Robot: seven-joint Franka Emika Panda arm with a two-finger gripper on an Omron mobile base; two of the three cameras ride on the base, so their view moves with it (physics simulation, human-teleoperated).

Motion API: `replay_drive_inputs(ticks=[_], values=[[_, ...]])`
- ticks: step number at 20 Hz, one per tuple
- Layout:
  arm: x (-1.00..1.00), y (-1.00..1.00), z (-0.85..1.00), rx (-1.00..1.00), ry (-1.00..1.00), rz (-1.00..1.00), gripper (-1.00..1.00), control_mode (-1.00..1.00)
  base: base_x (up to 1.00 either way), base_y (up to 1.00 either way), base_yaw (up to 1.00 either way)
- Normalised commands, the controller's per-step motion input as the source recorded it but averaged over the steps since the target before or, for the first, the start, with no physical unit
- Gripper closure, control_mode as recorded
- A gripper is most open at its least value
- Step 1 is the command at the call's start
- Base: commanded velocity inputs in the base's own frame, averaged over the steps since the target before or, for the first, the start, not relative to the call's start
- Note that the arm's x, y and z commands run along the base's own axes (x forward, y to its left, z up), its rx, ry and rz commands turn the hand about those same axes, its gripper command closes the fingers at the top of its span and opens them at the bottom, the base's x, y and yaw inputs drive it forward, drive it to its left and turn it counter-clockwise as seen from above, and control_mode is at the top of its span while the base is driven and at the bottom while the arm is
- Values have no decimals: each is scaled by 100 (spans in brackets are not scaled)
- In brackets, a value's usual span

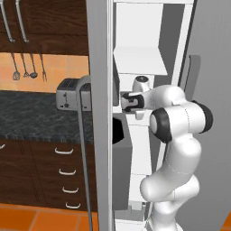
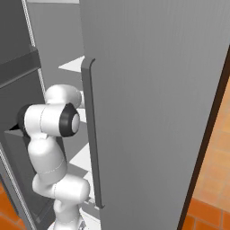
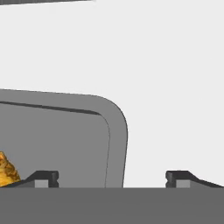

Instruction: Take the meat container that has the shrimp and place it on the second highest rack of the freezer. Then take the vegetable container that has the bell pepper and lemon wedge and place it on the highest rack of the freezer.

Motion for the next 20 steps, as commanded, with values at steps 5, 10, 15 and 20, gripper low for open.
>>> replay_drive_inputs(ticks=[5, 10, 15, 20], values=[[-20, -2, 1, 0, -1, 2, -100, -100, 0, 0, 0], [-3, 8, 27, 0, -9, 0, -100, -100, 0, 0, 0], [-45, 5, 26, 0, -3, 1, -100, -100, 0, 0, 0], [-46, 0, 41, 0, 0, 10, -100, -100, 0, 0, 0]])
